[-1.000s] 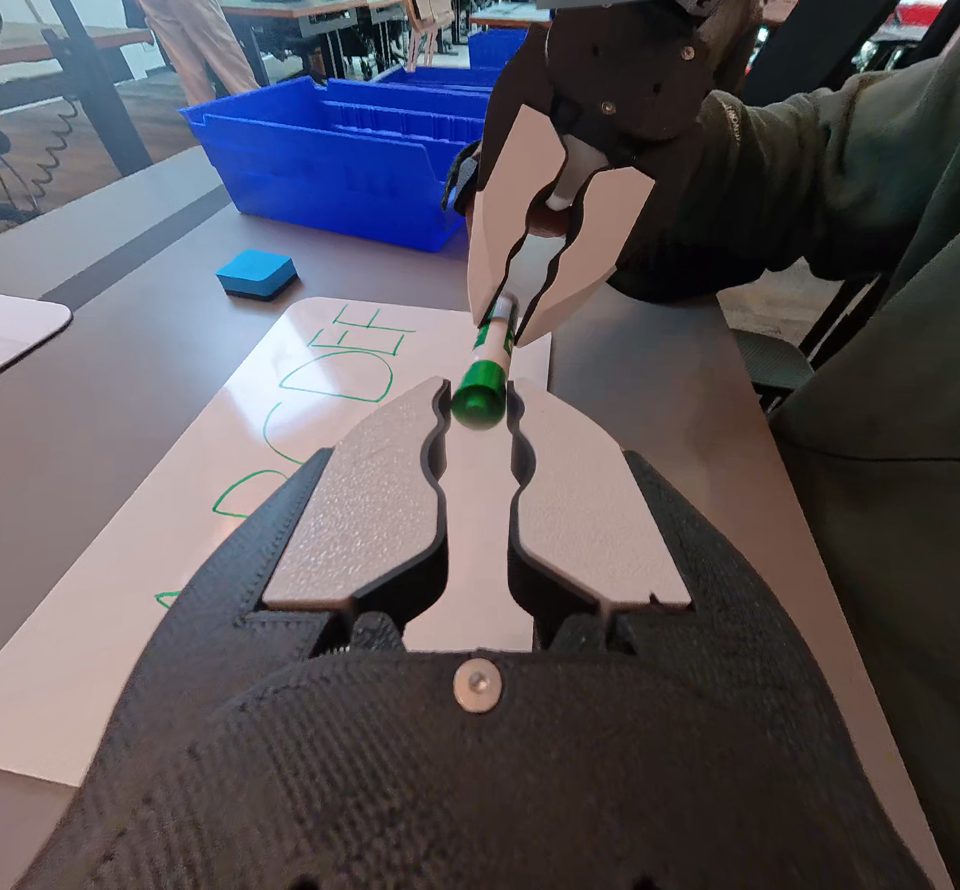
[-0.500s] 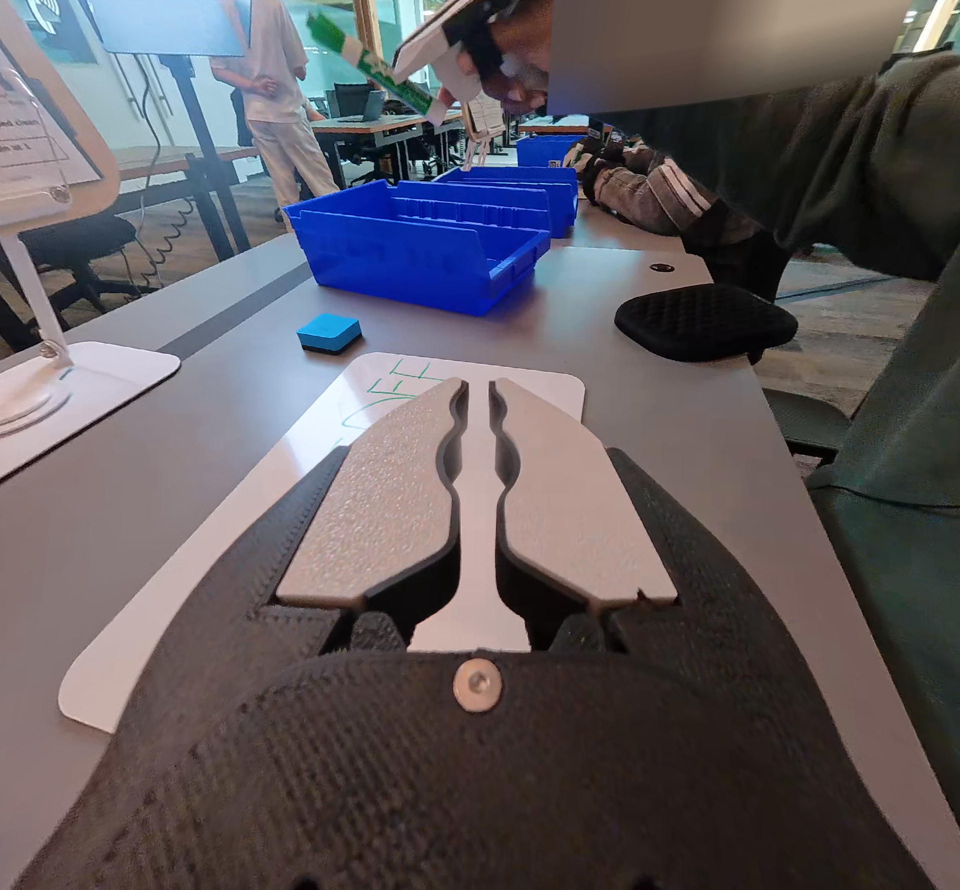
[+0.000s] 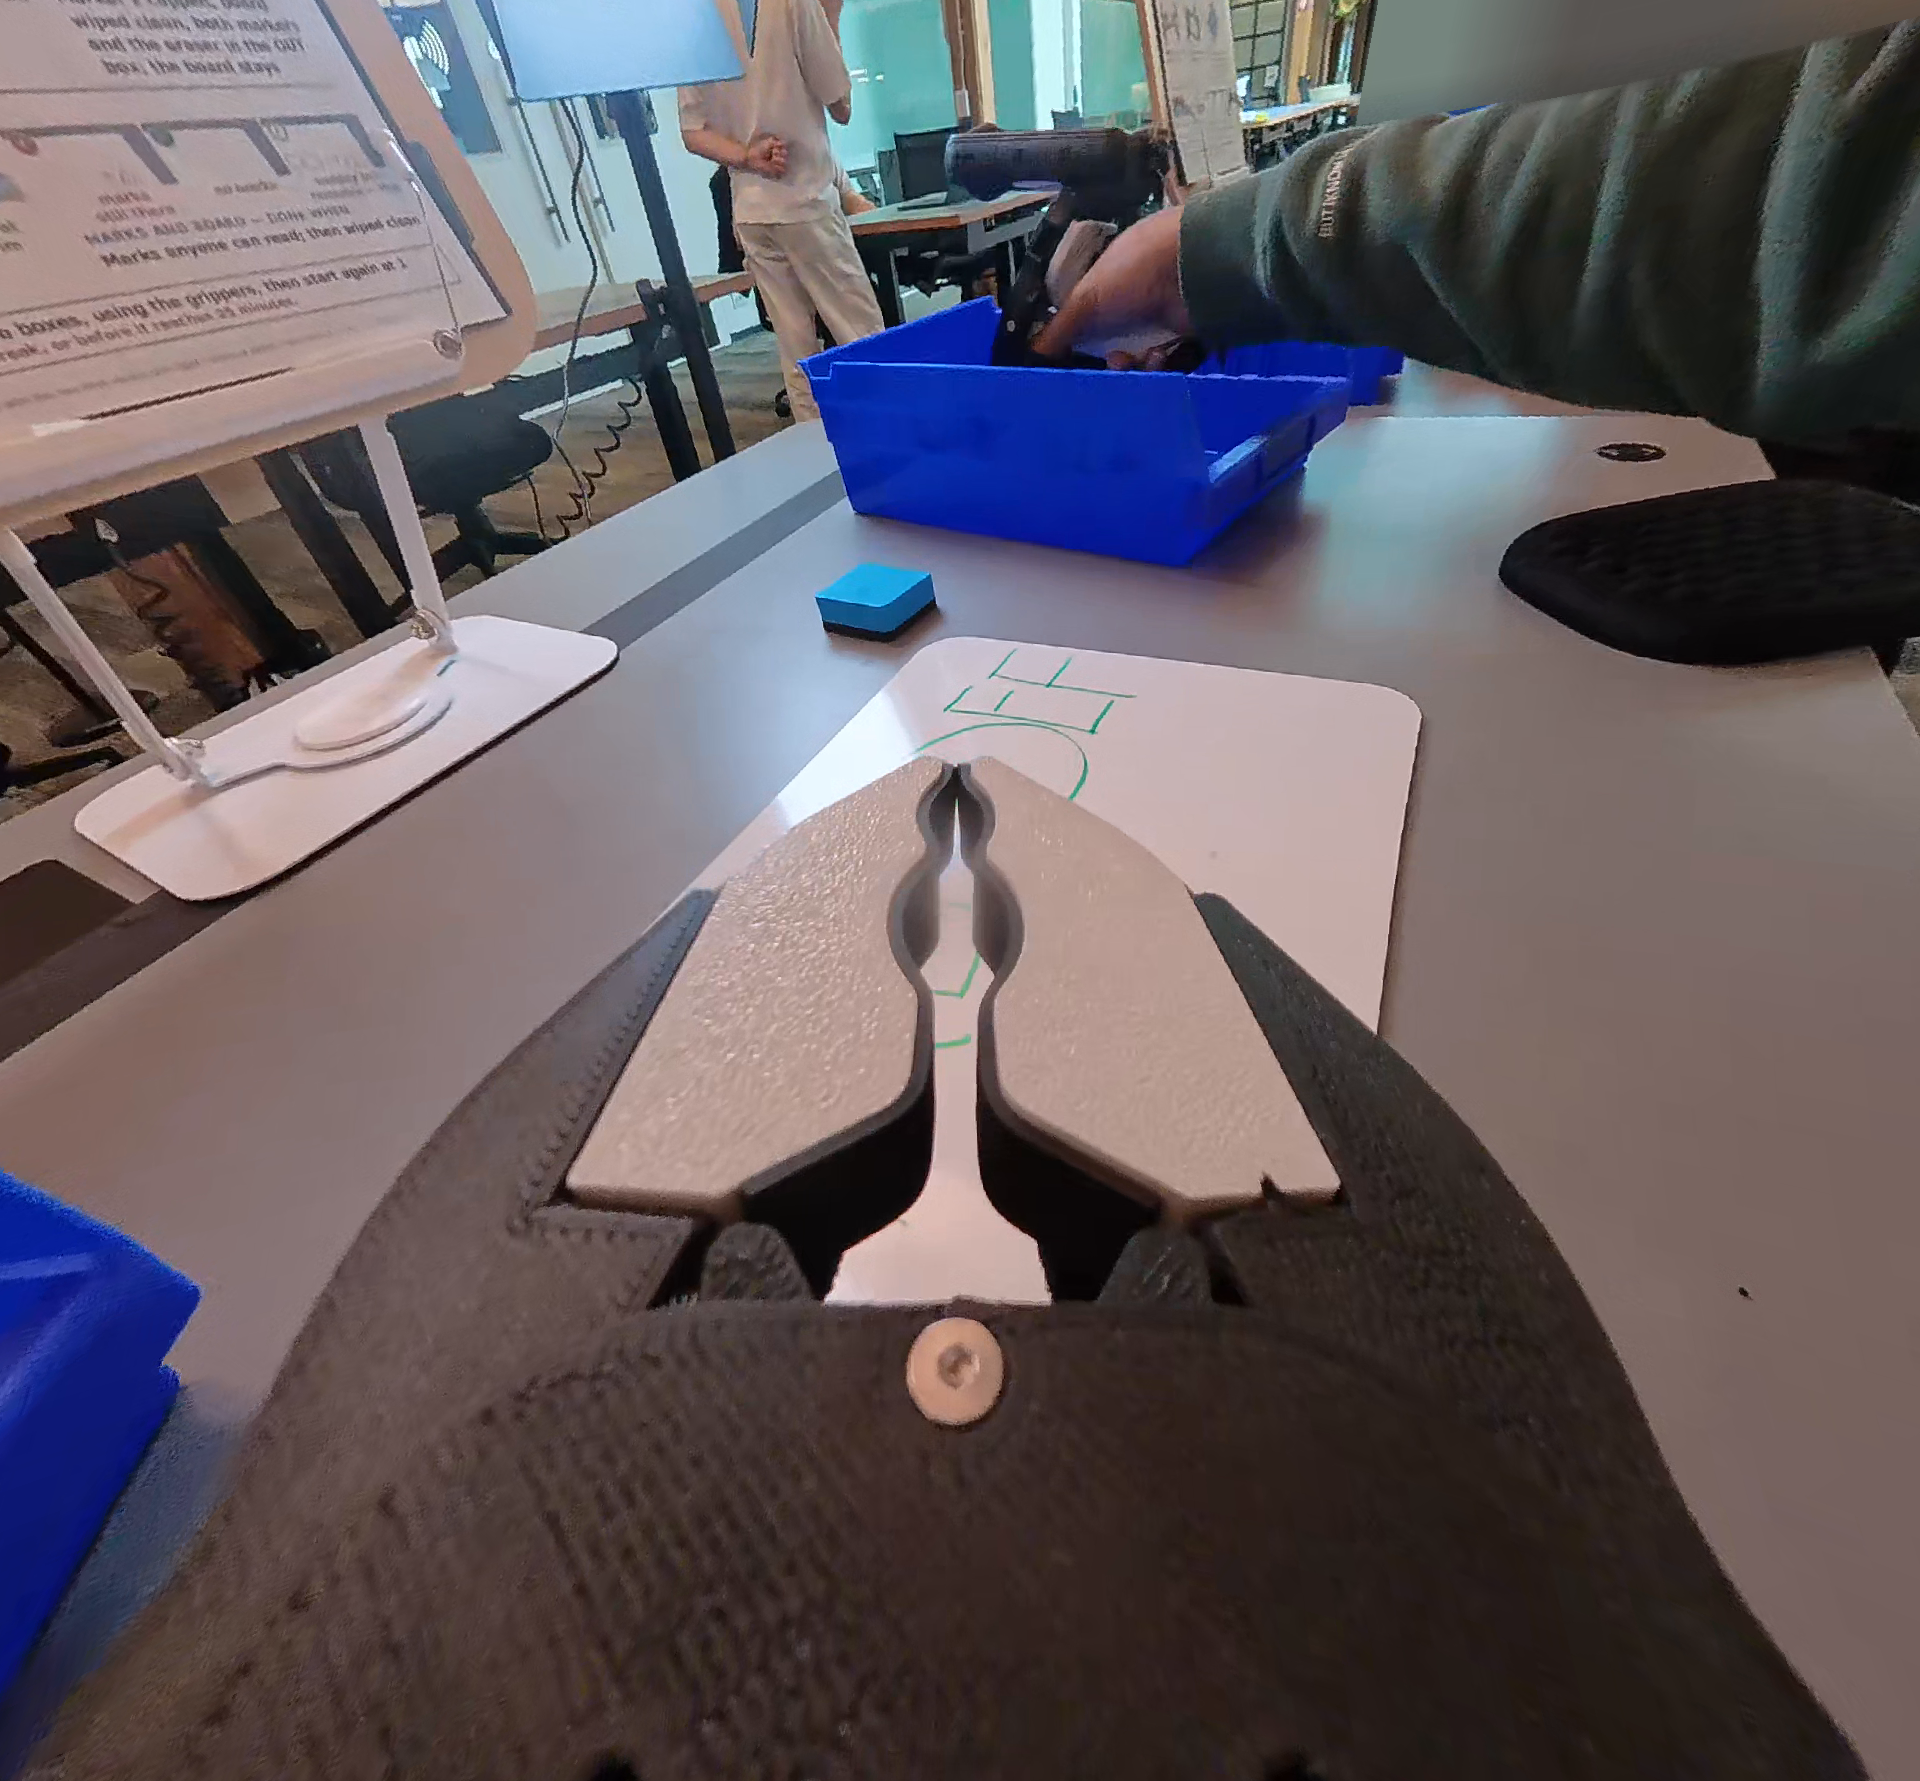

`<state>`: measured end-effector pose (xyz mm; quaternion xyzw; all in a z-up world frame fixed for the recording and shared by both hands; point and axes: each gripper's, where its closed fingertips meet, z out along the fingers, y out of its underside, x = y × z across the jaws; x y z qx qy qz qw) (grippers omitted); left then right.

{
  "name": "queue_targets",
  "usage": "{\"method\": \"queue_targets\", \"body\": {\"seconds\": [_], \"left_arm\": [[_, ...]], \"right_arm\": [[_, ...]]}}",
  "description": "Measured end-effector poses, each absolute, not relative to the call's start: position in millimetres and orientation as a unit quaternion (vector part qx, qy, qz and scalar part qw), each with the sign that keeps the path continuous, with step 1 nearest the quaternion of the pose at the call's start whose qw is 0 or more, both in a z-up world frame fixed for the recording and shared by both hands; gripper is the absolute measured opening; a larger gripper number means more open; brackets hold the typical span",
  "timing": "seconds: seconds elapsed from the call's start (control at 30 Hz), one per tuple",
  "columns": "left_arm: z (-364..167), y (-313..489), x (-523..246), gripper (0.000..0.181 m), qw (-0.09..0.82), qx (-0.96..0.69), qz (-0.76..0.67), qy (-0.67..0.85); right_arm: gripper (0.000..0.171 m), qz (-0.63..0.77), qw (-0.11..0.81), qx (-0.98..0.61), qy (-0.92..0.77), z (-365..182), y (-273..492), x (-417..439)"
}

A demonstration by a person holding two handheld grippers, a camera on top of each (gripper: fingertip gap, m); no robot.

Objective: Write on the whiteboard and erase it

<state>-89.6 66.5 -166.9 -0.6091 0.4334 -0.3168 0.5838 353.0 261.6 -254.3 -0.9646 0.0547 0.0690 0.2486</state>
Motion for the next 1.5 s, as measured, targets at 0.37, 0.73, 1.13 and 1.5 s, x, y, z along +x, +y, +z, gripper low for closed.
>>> {"method": "queue_targets", "body": {"seconds": [0.37, 0.73, 1.13, 1.5], "left_arm": [[-166, 62, -87, 0.000, 0.579, -0.605, -0.327, 0.438], [-163, 72, -98, 0.000, 0.587, -0.609, -0.331, 0.419], [-178, 83, -102, 0.000, 0.566, -0.626, -0.334, 0.420], [-194, 66, -95, 0.000, 0.516, -0.621, -0.289, 0.514]], "right_arm": [[0.035, 0.007, 0.331, -0.943, -0.040, -221, 278, 339], [0.061, -0.064, 0.178, -0.807, -0.559, -205, 249, 168], [0.055, -0.007, 0.072, -0.792, -0.607, -278, 258, 157], [0.055, 0.025, 0.084, -0.762, -0.641, -251, 170, 111]]}}
